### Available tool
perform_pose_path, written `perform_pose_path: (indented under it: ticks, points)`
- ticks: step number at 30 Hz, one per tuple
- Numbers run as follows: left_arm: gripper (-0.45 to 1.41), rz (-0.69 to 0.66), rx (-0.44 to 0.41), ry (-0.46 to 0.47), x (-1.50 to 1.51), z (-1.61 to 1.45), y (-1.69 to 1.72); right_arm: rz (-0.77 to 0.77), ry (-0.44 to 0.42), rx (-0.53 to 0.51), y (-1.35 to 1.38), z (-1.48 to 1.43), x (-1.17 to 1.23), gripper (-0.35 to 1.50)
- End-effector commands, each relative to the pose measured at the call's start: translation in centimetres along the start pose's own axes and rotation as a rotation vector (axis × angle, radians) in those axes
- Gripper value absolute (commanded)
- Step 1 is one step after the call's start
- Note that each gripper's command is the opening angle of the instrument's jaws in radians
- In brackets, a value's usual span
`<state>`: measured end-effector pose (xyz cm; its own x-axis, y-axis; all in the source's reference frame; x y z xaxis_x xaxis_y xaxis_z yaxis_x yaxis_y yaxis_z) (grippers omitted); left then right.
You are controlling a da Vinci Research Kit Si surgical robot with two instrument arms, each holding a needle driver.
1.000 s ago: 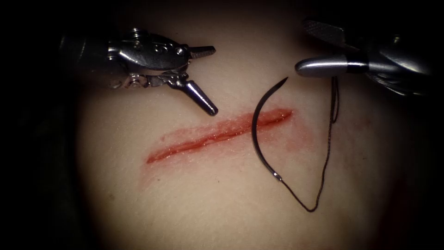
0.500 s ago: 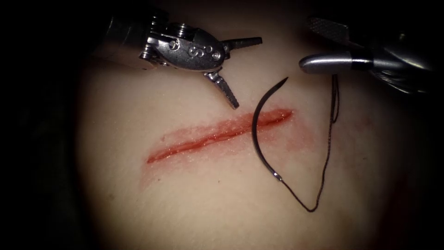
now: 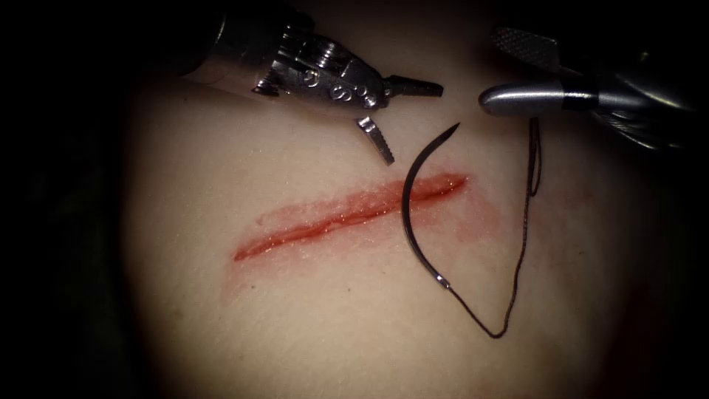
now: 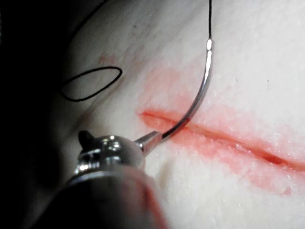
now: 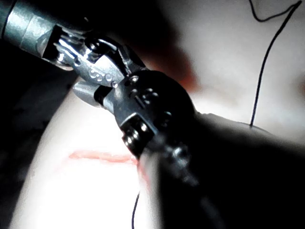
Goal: Wound Closure
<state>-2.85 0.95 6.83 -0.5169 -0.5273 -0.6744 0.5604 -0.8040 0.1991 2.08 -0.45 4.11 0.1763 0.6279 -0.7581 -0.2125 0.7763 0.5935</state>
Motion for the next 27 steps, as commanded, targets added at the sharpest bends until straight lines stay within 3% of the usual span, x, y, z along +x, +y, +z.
perform_pose_path:
  ticks: [1,5,9,11,17,22,23,27]
  points:
    - [0.85,0.006,0.0,-0.003,-0.02,0.11,0.0,0.001,0.002,0.001,0.01,0.09,0.02,1.38]
    - [0.81,0.183,-0.036,-0.046,-0.03,0.23,0.04,0.001,0.002,0.001,0.0,0.09,0.02,1.38]
    - [0.29,0.501,-0.169,-0.134,-0.04,0.46,0.07,0.0,0.002,0.002,-0.01,0.09,0.02,1.38]
    - [0.28,0.555,-0.196,-0.152,-0.05,0.53,0.09,0.0,0.002,0.002,-0.02,0.1,0.02,1.38]
    - [0.19,0.61,-0.204,-0.159,-0.04,0.64,0.05,0.006,0.002,0.003,-0.02,0.1,0.02,1.38]
    - [0.43,0.606,-0.203,-0.165,-0.04,0.67,0.01,0.006,0.002,0.003,-0.03,0.1,0.02,1.38]
    - [0.38,0.605,-0.203,-0.166,-0.04,0.68,0.01,0.012,0.002,0.003,-0.03,0.1,0.02,1.38]
    - [-0.16,0.599,-0.202,-0.168,-0.04,0.69,0.01,0.012,0.002,0.004,-0.04,0.1,0.03,1.38]
